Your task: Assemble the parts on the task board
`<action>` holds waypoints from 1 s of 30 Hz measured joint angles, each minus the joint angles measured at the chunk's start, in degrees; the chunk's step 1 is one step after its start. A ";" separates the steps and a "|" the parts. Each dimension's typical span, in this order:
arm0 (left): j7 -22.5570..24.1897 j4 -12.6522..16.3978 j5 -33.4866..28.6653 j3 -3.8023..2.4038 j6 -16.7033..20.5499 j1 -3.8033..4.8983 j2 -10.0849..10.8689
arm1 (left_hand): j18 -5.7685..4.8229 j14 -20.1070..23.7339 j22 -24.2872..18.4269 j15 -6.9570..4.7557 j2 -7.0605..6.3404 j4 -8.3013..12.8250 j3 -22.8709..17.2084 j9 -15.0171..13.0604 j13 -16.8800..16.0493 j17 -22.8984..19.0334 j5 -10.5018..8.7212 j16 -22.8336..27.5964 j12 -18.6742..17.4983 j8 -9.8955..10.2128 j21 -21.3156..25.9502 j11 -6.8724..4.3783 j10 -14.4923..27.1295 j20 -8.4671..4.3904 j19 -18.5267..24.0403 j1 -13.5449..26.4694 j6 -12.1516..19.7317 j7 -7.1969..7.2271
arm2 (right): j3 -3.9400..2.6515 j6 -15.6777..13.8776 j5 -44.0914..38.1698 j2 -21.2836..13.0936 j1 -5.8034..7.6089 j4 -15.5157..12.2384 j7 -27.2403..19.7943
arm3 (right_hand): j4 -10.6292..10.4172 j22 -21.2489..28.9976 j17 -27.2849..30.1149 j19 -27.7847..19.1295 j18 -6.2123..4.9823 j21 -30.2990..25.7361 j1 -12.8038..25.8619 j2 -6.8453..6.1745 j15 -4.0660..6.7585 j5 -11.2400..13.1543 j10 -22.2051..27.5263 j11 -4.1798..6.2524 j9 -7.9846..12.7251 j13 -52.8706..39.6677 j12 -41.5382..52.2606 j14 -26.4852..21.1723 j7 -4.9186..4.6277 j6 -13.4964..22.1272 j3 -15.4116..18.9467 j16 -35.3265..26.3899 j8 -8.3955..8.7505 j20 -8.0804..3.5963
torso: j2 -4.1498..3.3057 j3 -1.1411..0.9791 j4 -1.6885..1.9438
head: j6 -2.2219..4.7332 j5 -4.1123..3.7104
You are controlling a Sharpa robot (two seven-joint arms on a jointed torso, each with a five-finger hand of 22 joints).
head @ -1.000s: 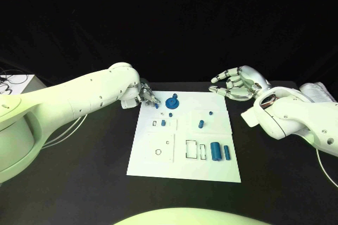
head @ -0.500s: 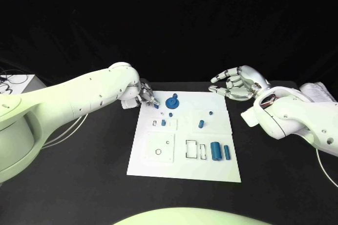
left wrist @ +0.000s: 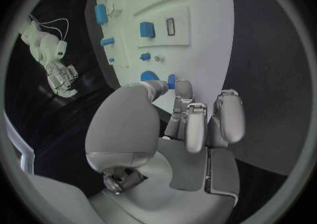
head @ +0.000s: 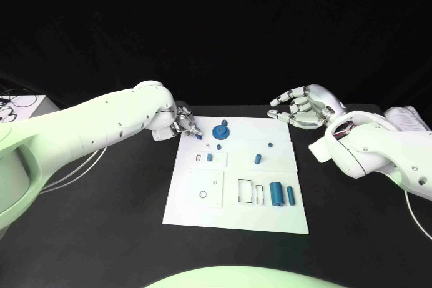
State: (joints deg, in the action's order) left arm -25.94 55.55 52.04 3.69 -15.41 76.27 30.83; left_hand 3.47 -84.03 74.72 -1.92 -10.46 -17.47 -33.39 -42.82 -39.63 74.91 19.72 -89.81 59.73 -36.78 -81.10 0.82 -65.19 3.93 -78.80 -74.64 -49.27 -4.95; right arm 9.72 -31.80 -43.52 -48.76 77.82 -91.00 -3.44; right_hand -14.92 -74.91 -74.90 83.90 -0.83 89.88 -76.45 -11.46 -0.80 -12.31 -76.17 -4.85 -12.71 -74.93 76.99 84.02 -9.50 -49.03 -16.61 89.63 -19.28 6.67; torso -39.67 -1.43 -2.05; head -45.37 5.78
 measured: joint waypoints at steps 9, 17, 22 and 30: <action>0.03 7.85 -0.35 -0.14 2.31 0.29 4.65 | 0.00 -0.01 0.24 -0.85 -2.39 1.97 -3.69 -0.33 -2.70 0.00 1.65 0.00 1.46 -0.02 -1.66 -0.17 -2.59 -0.56 -1.98 2.40 -1.87 0.67 | -0.01 -0.01 0.00 -0.11 0.00 0.13 0.00 | 0.00 0.01 0.00 0.00 0.00 0.00 0.00 0.00 0.00 0.00 0.00 0.00 0.00 0.00 0.00 0.00 0.00 0.00 0.00 0.00 0.00 0.00 | 0.04 -0.03 -0.01 | 0.00 0.46; -1.03 15.56 0.45 -0.01 4.43 0.33 9.27 | 0.01 -0.02 0.23 -1.27 -3.91 1.97 -3.70 -0.34 -4.27 0.00 6.12 0.00 2.14 -0.35 -2.61 -0.82 -4.70 -1.06 -3.14 3.93 -3.40 1.15 | -0.02 -0.02 0.00 -0.43 0.00 0.17 0.01 | 0.00 0.01 0.00 0.00 0.00 0.00 0.00 0.00 0.00 0.00 0.00 0.00 0.01 0.01 0.00 0.00 0.00 0.00 0.00 0.00 0.00 0.00 | -0.01 -0.03 -0.07 | 0.05 0.67; -1.69 18.72 1.91 0.40 5.98 0.27 11.00 | 0.00 -0.02 0.23 -1.26 -4.20 1.97 -3.70 -0.38 -4.88 0.00 7.10 0.00 2.17 -0.35 -2.85 -1.44 -6.11 -1.26 -3.52 4.23 -3.80 1.35 | 0.01 -0.03 0.00 -0.57 0.00 0.21 0.02 | 0.00 0.01 0.00 0.00 0.00 0.00 0.00 0.00 0.00 0.00 0.00 0.00 0.01 0.01 0.00 0.00 0.00 0.00 0.00 0.00 0.00 0.00 | -0.04 -0.03 -0.01 | -0.09 0.81; -2.44 21.76 4.39 2.02 7.95 0.02 11.78 | 0.01 0.19 0.23 -1.47 -4.49 1.98 -3.70 -0.69 -5.24 0.00 7.58 0.00 2.39 -0.35 -2.85 -1.72 -6.40 -1.26 -3.51 4.53 -4.09 1.45 | 0.00 -0.03 0.00 -0.59 0.00 0.22 0.03 | 0.00 -0.04 0.00 0.00 0.00 0.00 0.00 0.00 0.00 0.00 0.00 0.00 0.01 0.01 0.00 0.00 0.00 0.00 0.00 0.00 0.01 0.00 | -0.07 -0.03 -0.03 | -0.27 1.13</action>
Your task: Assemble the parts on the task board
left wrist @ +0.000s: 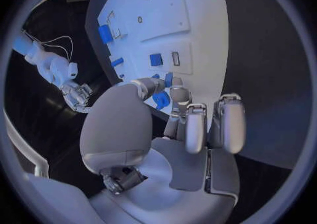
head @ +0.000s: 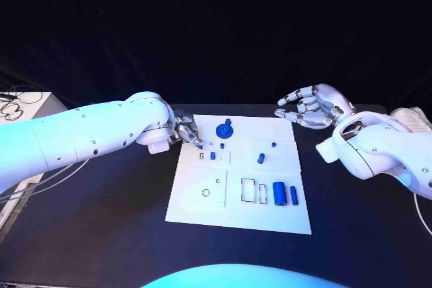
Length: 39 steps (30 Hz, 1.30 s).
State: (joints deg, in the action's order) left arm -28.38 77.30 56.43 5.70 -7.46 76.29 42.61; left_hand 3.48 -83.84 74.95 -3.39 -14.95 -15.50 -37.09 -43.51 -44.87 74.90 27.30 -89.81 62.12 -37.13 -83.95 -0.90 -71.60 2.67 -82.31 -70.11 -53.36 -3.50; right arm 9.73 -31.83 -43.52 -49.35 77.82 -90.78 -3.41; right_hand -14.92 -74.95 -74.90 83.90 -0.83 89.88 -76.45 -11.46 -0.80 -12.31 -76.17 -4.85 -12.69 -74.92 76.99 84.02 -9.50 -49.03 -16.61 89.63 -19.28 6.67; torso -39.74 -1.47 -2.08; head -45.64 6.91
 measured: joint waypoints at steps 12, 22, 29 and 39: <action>-0.52 2.00 2.82 0.85 1.54 -1.44 0.17 | 0.00 -0.20 -0.01 -0.19 0.00 0.00 0.00 -0.01 -0.06 0.00 0.34 0.00 0.00 0.01 0.00 0.00 0.00 0.00 0.00 0.01 0.00 0.00 | -0.01 0.00 0.00 -0.06 0.00 0.00 0.00 | 0.00 0.01 0.00 0.00 0.00 0.00 0.00 0.00 0.00 0.00 0.00 0.00 0.01 0.01 0.00 0.00 0.00 0.00 0.00 0.00 0.00 0.00 | -0.04 0.02 -0.09 | -0.23 0.06; -0.64 2.77 4.16 0.95 1.46 -1.73 0.13 | 0.00 -0.20 -0.01 -0.19 -0.24 0.00 0.00 -0.78 -0.06 0.00 0.36 0.00 0.00 0.07 0.01 0.01 -0.01 0.00 0.01 0.24 0.01 -0.01 | -0.01 0.01 0.01 -0.07 0.00 0.00 0.00 | 0.00 0.02 0.00 0.00 0.00 0.00 0.00 0.00 0.00 0.00 0.00 0.00 0.01 0.01 0.00 0.00 0.00 0.00 0.00 0.00 0.00 0.00 | -0.07 0.02 -0.09 | -0.34 0.18; -0.68 2.84 4.79 0.95 1.29 -1.78 0.17 | 0.00 -0.20 -0.02 -0.19 -0.31 0.00 0.00 -0.78 -0.05 0.00 0.36 0.00 -0.01 0.07 0.01 0.09 -0.09 0.00 0.01 0.32 0.02 -0.02 | -0.01 0.01 0.01 -0.09 0.00 0.00 0.00 | 0.00 0.02 0.00 0.00 0.00 0.00 0.00 0.00 0.00 0.00 0.00 0.00 0.01 0.01 0.00 0.00 0.00 0.00 0.00 0.00 0.00 0.00 | -0.07 0.02 -0.09 | -0.38 0.23; -0.74 2.89 5.25 0.95 0.61 -1.82 0.35 | 0.00 -0.20 -0.02 -0.18 -0.38 0.00 0.00 -0.78 -0.05 0.00 0.36 0.00 -0.01 0.17 0.01 0.11 -0.10 0.00 0.01 0.39 -0.14 0.14 | -0.01 0.02 0.01 -0.09 0.00 0.03 -0.01 | -0.16 0.03 0.00 0.00 0.00 0.00 0.00 0.00 0.00 0.00 0.00 0.00 -0.05 0.01 0.00 0.00 0.00 0.00 -0.16 0.00 0.00 0.00 | -0.06 0.03 -0.14 | -0.41 0.27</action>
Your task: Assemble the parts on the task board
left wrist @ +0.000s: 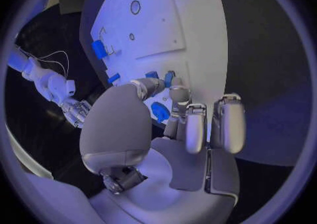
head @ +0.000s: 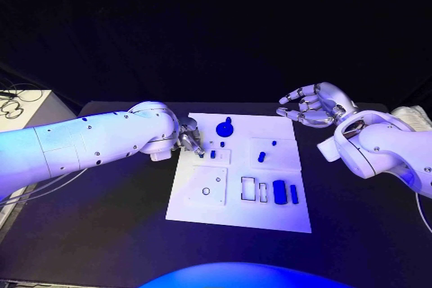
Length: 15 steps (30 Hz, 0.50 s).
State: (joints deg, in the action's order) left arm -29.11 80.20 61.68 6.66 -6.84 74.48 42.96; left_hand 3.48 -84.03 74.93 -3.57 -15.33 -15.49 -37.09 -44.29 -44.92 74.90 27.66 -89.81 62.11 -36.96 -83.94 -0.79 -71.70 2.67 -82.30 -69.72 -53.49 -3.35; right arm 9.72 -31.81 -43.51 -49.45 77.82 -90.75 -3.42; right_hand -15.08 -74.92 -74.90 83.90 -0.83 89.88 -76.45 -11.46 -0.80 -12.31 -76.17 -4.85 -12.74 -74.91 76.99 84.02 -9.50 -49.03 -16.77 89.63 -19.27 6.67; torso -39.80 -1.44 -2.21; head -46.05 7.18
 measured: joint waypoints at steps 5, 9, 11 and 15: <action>-0.03 -0.08 0.14 0.03 -0.15 -0.04 0.06 | 0.00 0.00 0.00 0.00 0.00 0.00 0.00 0.02 0.00 0.00 -0.01 0.00 0.00 -0.25 0.00 0.00 0.00 0.00 0.00 0.00 0.00 0.00 | 0.00 0.00 0.00 -0.01 0.00 0.00 0.00 | 0.00 0.00 0.00 0.00 0.00 0.00 0.00 0.00 0.00 0.00 0.00 0.00 0.00 0.00 0.00 0.00 0.00 0.00 0.00 0.00 0.00 0.00 | 0.00 -0.01 0.01 | 0.00 0.01; -0.03 -0.06 0.20 0.03 -0.34 -0.04 0.07 | 0.00 0.00 0.00 0.00 -0.08 0.00 0.00 0.04 0.00 0.00 -0.01 0.00 0.00 -0.31 0.00 0.00 0.00 0.00 0.00 0.08 0.00 0.00 | 0.00 0.00 0.00 -0.02 0.00 0.00 0.00 | 0.00 0.00 0.00 0.00 0.00 0.00 0.00 0.00 0.00 0.00 0.00 0.00 0.00 0.00 0.00 0.00 0.00 0.00 0.00 0.00 0.00 0.00 | 0.00 -0.02 0.01 | -0.04 0.01; -0.04 -0.04 0.23 0.02 -0.44 -0.04 0.06 | 0.00 0.00 0.00 0.00 -0.08 0.00 0.00 0.04 0.00 0.00 -0.01 0.00 0.00 -0.32 0.00 0.01 0.00 0.00 0.00 0.08 0.00 0.00 | 0.00 0.00 0.00 -0.02 0.00 0.00 0.00 | 0.00 0.01 0.00 0.00 0.00 0.00 0.00 0.00 0.00 0.00 0.00 0.00 0.00 0.00 0.00 0.00 0.00 0.00 0.00 0.00 -0.08 0.00 | 0.00 -0.02 0.01 | -0.08 0.01; -0.05 -0.04 0.28 0.01 -0.60 -0.04 0.06 | 0.00 0.00 -0.01 0.00 -0.08 0.00 0.00 0.04 0.01 0.00 -0.02 0.00 0.00 -0.32 0.00 0.01 0.00 0.00 0.00 0.08 0.01 -0.01 | 0.00 0.00 0.00 -0.02 0.00 0.00 0.00 | 0.00 0.01 0.00 0.00 0.00 0.00 0.00 0.00 0.00 0.00 0.00 0.00 0.01 0.00 0.00 0.00 0.00 0.00 0.00 0.00 -0.22 0.00 | 0.01 -0.02 0.01 | -0.13 0.02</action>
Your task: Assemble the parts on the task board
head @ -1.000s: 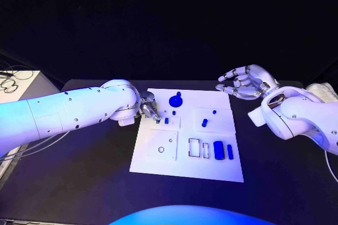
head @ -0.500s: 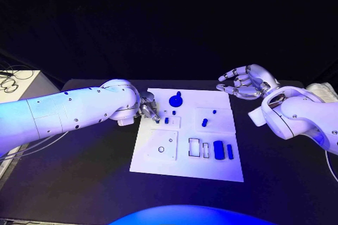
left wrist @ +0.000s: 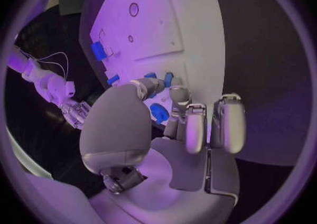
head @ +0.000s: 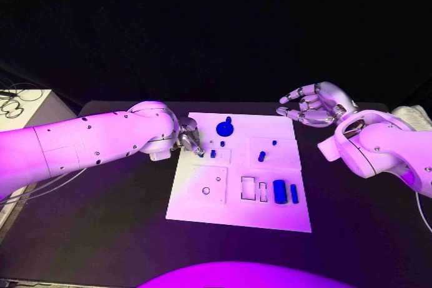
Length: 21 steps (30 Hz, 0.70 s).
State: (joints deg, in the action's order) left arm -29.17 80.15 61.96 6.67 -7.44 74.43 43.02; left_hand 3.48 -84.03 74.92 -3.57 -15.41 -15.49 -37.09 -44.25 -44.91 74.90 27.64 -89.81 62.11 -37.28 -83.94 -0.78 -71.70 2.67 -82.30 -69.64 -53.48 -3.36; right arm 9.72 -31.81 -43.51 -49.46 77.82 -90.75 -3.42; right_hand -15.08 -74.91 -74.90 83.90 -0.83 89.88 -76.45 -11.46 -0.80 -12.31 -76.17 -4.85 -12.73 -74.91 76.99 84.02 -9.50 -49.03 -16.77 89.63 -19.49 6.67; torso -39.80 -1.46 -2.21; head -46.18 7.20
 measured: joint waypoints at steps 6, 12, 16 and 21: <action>-0.02 -0.20 0.04 0.00 -0.18 0.00 -0.15 | 0.00 0.00 0.00 0.00 0.00 0.00 0.00 0.01 0.00 0.00 0.00 0.00 0.00 0.00 0.00 0.08 -0.08 0.00 0.00 0.00 0.01 -0.01 | 0.00 0.00 0.00 -0.01 0.00 -0.01 0.01 | 0.00 0.00 0.00 0.00 0.00 0.00 0.00 0.00 0.00 0.00 0.00 0.00 0.00 0.00 0.00 0.00 0.00 0.00 0.00 0.00 0.00 0.00 | 0.01 0.00 0.00 | -0.04 0.01; -0.11 -0.55 0.07 -0.02 -0.34 -0.08 -0.57 | 0.00 0.00 -0.01 0.00 -0.08 0.00 0.00 -0.02 0.01 0.00 -0.01 0.00 -0.03 -0.23 0.00 0.09 -0.09 0.00 0.00 0.08 0.01 -0.01 | 0.00 0.00 0.00 -0.01 0.00 -0.03 0.03 | 0.00 0.01 0.00 0.00 0.00 0.00 0.00 0.00 0.00 0.00 0.00 0.00 0.01 0.00 0.00 0.00 0.00 0.00 0.00 0.00 0.00 0.00 | -0.01 -0.01 -0.04 | -0.13 0.02; -0.22 -0.85 0.09 -0.02 -0.36 -0.21 -0.91 | 0.00 0.00 -0.01 0.00 -0.41 0.00 0.00 -0.06 0.01 0.00 -0.04 0.00 -0.04 -0.27 0.00 -0.03 -0.24 0.00 0.00 0.42 0.01 -0.02 | 0.00 0.00 0.00 -0.04 0.00 -0.05 0.03 | 0.00 0.01 0.00 0.00 0.00 0.00 0.00 0.00 0.00 0.00 0.00 0.00 0.01 0.00 0.00 0.00 0.00 0.00 0.00 0.00 0.00 0.00 | -0.03 -0.02 -0.06 | -0.22 -0.01; -0.36 -1.26 0.11 0.01 -0.36 -0.39 -1.33 | 0.00 0.00 -0.01 0.00 -0.41 0.00 0.00 0.07 0.01 0.00 0.18 0.00 -0.04 -0.30 0.00 -0.04 -0.41 0.00 0.00 0.41 -0.19 -0.22 | 0.00 0.00 0.00 -0.06 0.00 -0.09 0.03 | 0.00 0.01 0.00 0.00 0.00 0.00 0.00 0.00 0.00 0.00 0.00 0.00 0.01 0.00 0.00 0.00 0.00 0.00 0.00 0.00 0.00 0.00 | -0.05 -0.04 -0.05 | -0.32 -0.09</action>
State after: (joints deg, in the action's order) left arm -29.53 78.90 62.07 6.68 -7.80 74.05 41.69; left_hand 3.48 -84.03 74.92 -3.57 -15.82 -15.49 -37.09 -44.18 -44.90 74.90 27.82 -89.81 62.07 -37.58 -83.93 -0.82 -72.11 2.67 -82.30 -69.23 -53.67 -3.58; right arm 9.72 -31.82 -43.51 -49.52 77.82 -90.83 -3.39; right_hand -15.08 -74.90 -74.90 83.90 -0.83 89.88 -76.45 -11.46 -0.80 -12.31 -76.17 -4.85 -12.72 -74.90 76.99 84.02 -9.50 -49.03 -16.77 89.63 -19.49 6.67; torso -39.85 -1.51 -2.26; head -46.49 7.11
